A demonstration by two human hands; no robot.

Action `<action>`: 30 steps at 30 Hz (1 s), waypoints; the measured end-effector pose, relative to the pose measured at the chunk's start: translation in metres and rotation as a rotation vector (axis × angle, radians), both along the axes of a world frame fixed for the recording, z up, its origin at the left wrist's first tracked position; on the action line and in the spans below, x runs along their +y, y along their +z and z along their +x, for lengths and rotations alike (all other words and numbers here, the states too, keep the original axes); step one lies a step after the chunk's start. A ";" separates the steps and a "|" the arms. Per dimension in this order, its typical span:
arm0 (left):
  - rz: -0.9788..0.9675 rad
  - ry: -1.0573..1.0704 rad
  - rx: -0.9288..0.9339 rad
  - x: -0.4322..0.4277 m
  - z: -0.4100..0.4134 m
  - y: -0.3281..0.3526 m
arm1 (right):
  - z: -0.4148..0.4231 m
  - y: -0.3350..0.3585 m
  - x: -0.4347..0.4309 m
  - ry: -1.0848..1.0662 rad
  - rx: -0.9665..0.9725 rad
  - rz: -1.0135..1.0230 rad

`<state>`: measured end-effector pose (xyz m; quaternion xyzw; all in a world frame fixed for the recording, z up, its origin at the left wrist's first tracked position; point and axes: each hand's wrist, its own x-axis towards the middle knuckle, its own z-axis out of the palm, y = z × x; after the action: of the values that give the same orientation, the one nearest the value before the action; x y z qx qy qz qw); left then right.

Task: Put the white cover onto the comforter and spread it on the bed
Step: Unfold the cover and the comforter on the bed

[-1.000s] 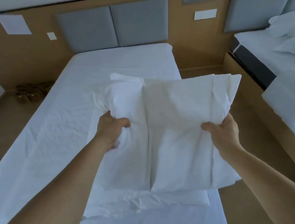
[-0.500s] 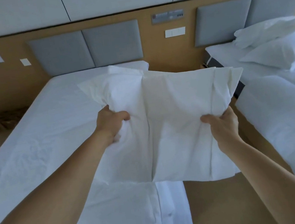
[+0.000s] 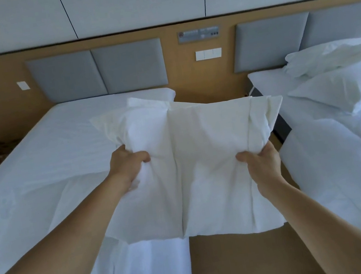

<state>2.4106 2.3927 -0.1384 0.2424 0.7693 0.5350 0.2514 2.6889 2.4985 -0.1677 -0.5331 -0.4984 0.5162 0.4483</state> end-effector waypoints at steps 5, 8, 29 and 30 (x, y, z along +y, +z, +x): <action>-0.021 0.043 -0.032 0.067 -0.030 -0.011 | -0.033 -0.003 0.080 0.056 -0.058 0.008; 0.001 0.054 -0.051 0.120 -0.060 -0.019 | -0.063 -0.005 0.137 0.060 -0.092 0.029; 0.057 0.227 -0.123 0.478 -0.260 -0.018 | -0.308 -0.002 0.565 0.274 -0.170 0.087; 0.049 0.257 -0.116 0.496 -0.271 -0.019 | -0.322 -0.002 0.589 0.301 -0.175 0.082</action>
<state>2.1397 2.8887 -0.1576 0.1165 0.7649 0.5945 0.2192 2.3666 3.0879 -0.1693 -0.4767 -0.6303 0.5082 0.3423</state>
